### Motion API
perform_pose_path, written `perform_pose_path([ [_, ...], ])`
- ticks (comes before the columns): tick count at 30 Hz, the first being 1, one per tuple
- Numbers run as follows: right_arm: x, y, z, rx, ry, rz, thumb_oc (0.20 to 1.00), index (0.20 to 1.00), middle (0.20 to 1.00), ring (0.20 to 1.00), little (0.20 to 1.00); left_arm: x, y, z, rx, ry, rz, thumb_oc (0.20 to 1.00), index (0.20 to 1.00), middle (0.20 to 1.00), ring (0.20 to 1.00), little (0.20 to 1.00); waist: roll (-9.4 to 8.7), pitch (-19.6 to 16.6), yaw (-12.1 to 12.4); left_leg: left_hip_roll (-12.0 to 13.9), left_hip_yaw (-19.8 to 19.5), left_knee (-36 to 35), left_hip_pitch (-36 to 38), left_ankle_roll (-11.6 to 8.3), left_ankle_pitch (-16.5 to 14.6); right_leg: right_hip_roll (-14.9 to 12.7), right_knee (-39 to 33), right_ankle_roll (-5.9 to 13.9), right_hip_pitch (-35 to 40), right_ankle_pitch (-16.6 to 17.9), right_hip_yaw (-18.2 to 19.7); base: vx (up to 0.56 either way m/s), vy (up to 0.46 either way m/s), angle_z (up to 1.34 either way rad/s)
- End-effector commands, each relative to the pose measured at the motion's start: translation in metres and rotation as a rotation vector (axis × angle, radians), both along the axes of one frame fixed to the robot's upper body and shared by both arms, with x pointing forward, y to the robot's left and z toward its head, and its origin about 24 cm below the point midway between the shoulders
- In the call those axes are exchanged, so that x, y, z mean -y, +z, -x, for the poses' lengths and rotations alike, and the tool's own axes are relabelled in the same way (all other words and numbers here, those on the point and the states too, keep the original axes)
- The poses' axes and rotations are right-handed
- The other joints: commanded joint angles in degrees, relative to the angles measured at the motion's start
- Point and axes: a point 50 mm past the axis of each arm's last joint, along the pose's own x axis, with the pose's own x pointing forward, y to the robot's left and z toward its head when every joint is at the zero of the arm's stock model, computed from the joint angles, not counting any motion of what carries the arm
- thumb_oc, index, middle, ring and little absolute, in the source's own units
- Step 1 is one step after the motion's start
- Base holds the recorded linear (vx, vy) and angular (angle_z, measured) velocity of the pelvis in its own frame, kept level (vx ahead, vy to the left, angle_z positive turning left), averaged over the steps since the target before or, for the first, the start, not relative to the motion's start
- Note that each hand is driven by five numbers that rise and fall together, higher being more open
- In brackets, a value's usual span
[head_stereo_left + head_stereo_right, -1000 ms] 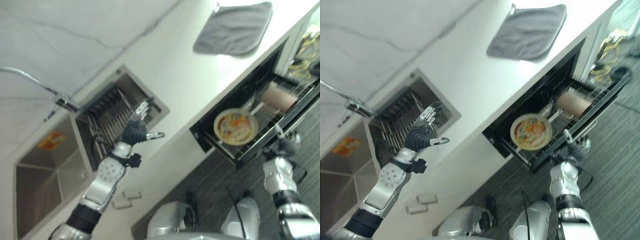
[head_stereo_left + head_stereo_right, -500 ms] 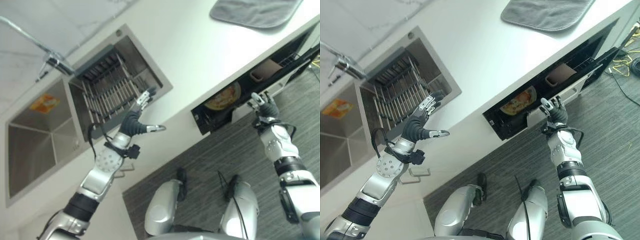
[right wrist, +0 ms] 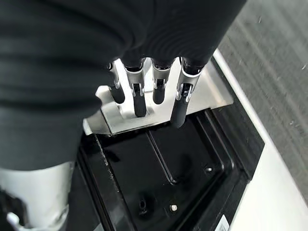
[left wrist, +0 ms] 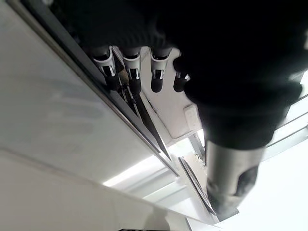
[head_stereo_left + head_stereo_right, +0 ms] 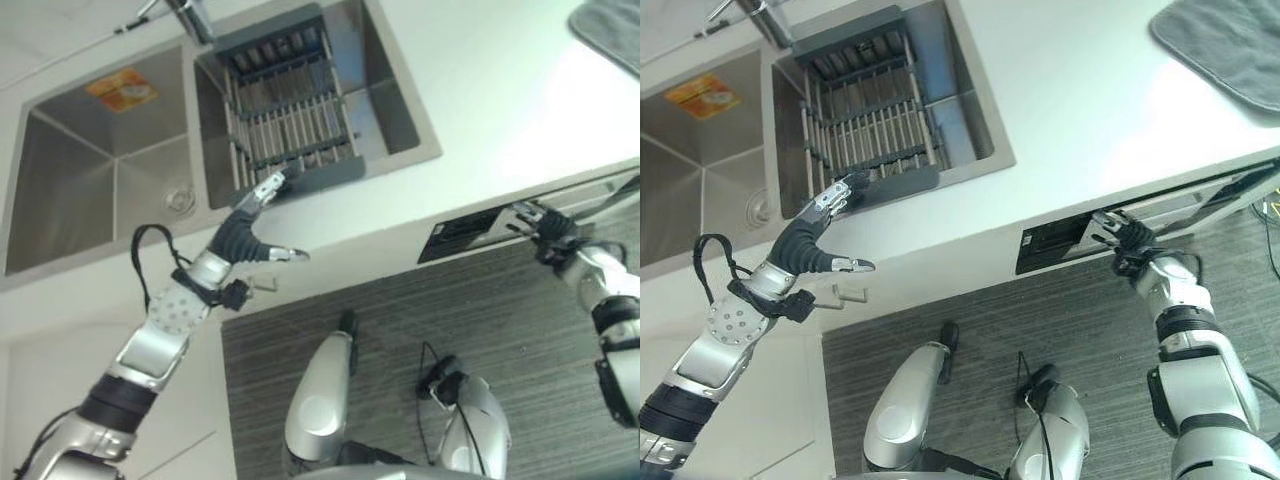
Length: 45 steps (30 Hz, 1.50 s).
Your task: Place the dishes in the dishwasher.
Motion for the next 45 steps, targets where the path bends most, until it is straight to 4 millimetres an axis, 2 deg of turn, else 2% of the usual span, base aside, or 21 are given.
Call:
perform_pose_path([
  [1, -0.09, 0.143, -0.052, 0.567, 0.372, -0.112, 1.0, 1.0, 1.0, 1.0, 1.0, -0.002, 0.034, 0.01, 0.147, -0.05, 0.074, 1.0, 1.0, 1.0, 1.0, 1.0, 0.17, -1.0, 3.0, -3.0, 3.7, -1.3, 2.1, 3.92, -1.5, 2.3, 0.9, 1.42, 2.9, 1.2, 2.7, -0.02, -0.023, 0.16],
  [4, -0.089, 0.129, -0.051, 0.51, 0.363, -0.093, 1.0, 1.0, 1.0, 1.0, 1.0, -0.004, 0.036, 0.011, 0.158, -0.043, 0.068, 1.0, 1.0, 1.0, 1.0, 1.0, -0.35, -1.0, 3.1, -2.6, 3.9, -1.9, 2.8, 3.88, -1.3, 2.5, 0.0, 1.4, 3.9, 1.6, 2.5, -0.03, -0.041, 0.05],
  [7, -0.085, 0.084, -0.047, 0.388, 0.35, -0.133, 1.0, 1.0, 1.0, 1.0, 1.0, -0.008, 0.039, 0.01, 0.187, -0.015, 0.065, 1.0, 1.0, 1.0, 1.0, 1.0, -1.19, -1.0, 2.6, -1.3, 4.8, -3.7, 5.3, 3.37, -0.5, 3.3, -2.7, 1.37, 7.4, 1.8, 1.8, -0.03, -0.085, 0.08],
  [8, -0.084, 0.062, -0.042, 0.34, 0.347, -0.149, 1.0, 1.0, 1.0, 1.0, 1.0, -0.01, 0.039, 0.01, 0.202, 0.004, 0.069, 1.0, 1.0, 1.0, 1.0, 1.0, -1.46, -1.0, 2.4, -0.9, 5.1, -4.7, 6.7, 3.13, -0.2, 3.5, -4.0, 1.4, 9.1, 1.9, 1.5, 0.01, -0.056, 0.12],
  [9, -0.085, 0.056, -0.041, 0.328, 0.347, -0.154, 1.0, 1.0, 1.0, 1.0, 1.0, -0.01, 0.039, 0.011, 0.203, 0.009, 0.07, 1.0, 1.0, 1.0, 1.0, 1.0, -1.49, -1.0, 2.3, -0.8, 5.2, -5.1, 7.3, 3.01, 0.0, 3.7, -4.6, 1.43, 9.8, 2.0, 1.4, 0.02, -0.054, 0.09],
  [11, -0.086, 0.026, -0.033, 0.266, 0.34, -0.177, 1.0, 1.0, 1.0, 1.0, 1.0, -0.013, 0.037, 0.011, 0.211, 0.038, 0.08, 1.0, 1.0, 1.0, 1.0, 1.0, -1.69, -1.0, 2.0, -0.3, 5.6, -7.0, 9.9, 2.61, 0.7, 4.1, -6.8, 1.56, 12.8, 2.3, 0.9, 0.06, -0.047, 0.05],
  [12, -0.086, -0.005, -0.022, 0.205, 0.317, -0.256, 1.0, 1.0, 1.0, 1.0, 1.0, -0.017, 0.034, 0.012, 0.222, 0.08, 0.098, 1.0, 1.0, 1.0, 1.0, 1.0, -2.01, -1.3, 1.8, 0.2, 5.8, -9.0, 12.2, 2.07, 1.4, 4.8, -9.4, 1.84, 15.6, 2.5, 0.8, 0.1, -0.055, 0.08],
  [13, -0.087, -0.017, -0.017, 0.183, 0.312, -0.272, 1.0, 1.0, 1.0, 1.0, 1.0, -0.018, 0.031, 0.014, 0.221, 0.098, 0.103, 1.0, 1.0, 1.0, 1.0, 1.0, -2.14, -1.8, 1.7, 0.3, 5.7, -9.9, 13.1, 1.87, 1.6, 5.2, -10.7, 1.92, 16.7, 2.7, 0.7, 0.16, -0.078, 0.09],
  [14, -0.088, -0.058, 0.003, 0.085, 0.261, -0.349, 1.0, 1.0, 1.0, 1.0, 1.0, -0.026, 0.024, 0.019, 0.242, 0.186, 0.127, 1.0, 1.0, 1.0, 1.0, 1.0, -2.67, -3.8, 1.5, 1.1, 5.6, -12.7, 15.6, 0.9, 2.6, 6.5, -14.7, 2.36, 19.6, 3.4, 0.6, 0.13, -0.059, 0.1],
  [17, -0.085, -0.1, 0.03, -0.046, 0.197, -0.337, 1.0, 1.0, 1.0, 1.0, 1.0, -0.041, 0.016, 0.025, 0.236, 0.289, 0.205, 1.0, 1.0, 1.0, 1.0, 1.0, -3.22, -6.0, 1.3, 1.8, 5.6, -15.1, 17.4, 0.07, 3.6, 7.6, -18.1, 2.63, 21.7, 4.0, 0.5, 0.06, -0.037, 0.07],
  [19, -0.078, -0.119, 0.047, -0.097, 0.16, -0.356, 1.0, 1.0, 1.0, 1.0, 1.0, -0.049, 0.01, 0.029, 0.231, 0.341, 0.241, 1.0, 1.0, 1.0, 1.0, 1.0, -3.49, -7.2, 1.2, 2.1, 5.6, -16.1, 18.3, -0.41, 4.1, 8.2, -19.4, 2.66, 22.5, 4.4, 0.5, 0.07, -0.016, 0.23],
  [21, -0.065, -0.144, 0.073, -0.151, 0.044, -0.43, 1.0, 1.0, 1.0, 1.0, 1.0, -0.068, 0.0, 0.041, 0.261, 0.489, 0.314, 1.0, 1.0, 1.0, 1.0, 1.0, -4.08, -9.9, 0.9, 2.8, 5.6, -17.8, 19.9, -1.29, 4.8, 9.0, -21.9, 2.49, 24.2, 5.0, 0.1, 0.08, -0.009, 0.33],
  [22, -0.058, -0.152, 0.084, -0.171, -0.013, -0.464, 1.0, 1.0, 1.0, 1.0, 1.0, -0.084, -0.007, 0.048, 0.269, 0.585, 0.424, 1.0, 1.0, 1.0, 1.0, 1.0, -4.38, -11.3, 0.5, 3.2, 5.5, -19.3, 21.2, -1.82, 5.4, 9.3, -22.9, 2.45, 25.0, 5.3, 0.0, 0.05, 0.0, 0.2],
  [26, -0.047, -0.167, 0.105, -0.2, -0.129, -0.511, 1.0, 1.0, 1.0, 1.0, 1.0, -0.125, -0.031, 0.072, 0.316, 0.851, 0.673, 1.0, 1.0, 1.0, 1.0, 1.0, -5.13, -14.2, 0.0, 3.8, 5.4, -22.4, 23.8, -2.8, 6.4, 10.4, -25.1, 1.79, 27.0, 5.1, 0.0, 0.03, 0.004, -0.02],
  [31, -0.041, -0.185, 0.131, -0.256, -0.252, -0.546, 1.0, 1.0, 1.0, 1.0, 1.0, -0.16, -0.094, 0.101, 0.196, 1.182, 0.917, 1.0, 1.0, 1.0, 1.0, 1.0, -6.22, -16.8, -0.6, 3.9, 5.3, -25.2, 26.0, -3.45, 7.2, 11.7, -27.1, 1.58, 29.3, 5.2, -0.4, -0.01, -0.015, 0.03],
  [32, -0.041, -0.186, 0.132, -0.263, -0.258, -0.547, 1.0, 1.0, 1.0, 1.0, 1.0, -0.161, -0.1, 0.103, 0.178, 1.205, 0.923, 1.0, 1.0, 1.0, 1.0, 1.0, -6.31, -17.0, -0.7, 3.9, 5.3, -25.5, 26.1, -3.51, 7.3, 11.8, -27.3, 1.61, 29.4, 5.3, -0.5, -0.02, -0.039, 0.11],
  [36, -0.039, -0.199, 0.151, -0.308, -0.336, -0.588, 1.0, 1.0, 1.0, 1.0, 1.0, -0.165, -0.15, 0.126, 0.029, 1.447, 0.946, 1.0, 1.0, 1.0, 1.0, 1.0, -6.99, -18.0, -1.5, 3.8, 5.4, -26.7, 27.3, -3.65, 7.6, 12.5, -28.5, 1.77, 30.2, 5.9, -0.2, -0.04, -0.055, 0.09],
  [38, -0.042, -0.205, 0.161, -0.327, -0.384, -0.644, 1.0, 1.0, 1.0, 1.0, 1.0, -0.166, -0.182, 0.149, -0.093, 1.572, 0.977, 1.0, 1.0, 1.0, 1.0, 1.0, -7.17, -18.2, -1.9, 3.9, 5.4, -26.4, 27.2, -3.74, 7.5, 12.9, -29.0, 1.66, 30.4, 5.9, 0.3, -0.05, -0.022, 0.05],
  [40, -0.044, -0.208, 0.163, -0.346, -0.39, -0.648, 1.0, 1.0, 1.0, 1.0, 1.0, -0.162, -0.194, 0.155, -0.181, 1.573, 0.893, 1.0, 1.0, 1.0, 1.0, 1.0, -7.24, -18.2, -2.3, 4.0, 5.5, -26.2, 27.2, -3.8, 7.4, 13.2, -29.2, 1.62, 30.5, 6.0, 0.7, -0.05, -0.002, 0.0],
  [42, -0.053, -0.218, 0.178, -0.379, -0.397, -0.664, 1.0, 1.0, 1.0, 1.0, 1.0, -0.143, -0.216, 0.157, -0.354, 1.516, 0.798, 1.0, 1.0, 1.0, 1.0, 1.0, -7.27, -18.1, -2.8, 4.2, 6.0, -26.4, 27.3, -3.67, 7.3, 13.5, -29.9, 1.58, 30.6, 6.4, 0.8, -0.07, 0.003, -0.02],
  [45, -0.057, -0.223, 0.184, -0.389, -0.418, -0.679, 1.0, 1.0, 1.0, 1.0, 1.0, -0.13, -0.234, 0.166, -0.472, 1.525, 0.825, 1.0, 1.0, 1.0, 1.0, 1.0, -7.19, -17.8, -2.7, 3.9, 5.7, -26.8, 27.1, -3.55, 7.2, 13.6, -30.4, 1.64, 30.6, 6.7, 0.8, -0.06, -0.001, -0.05],
])
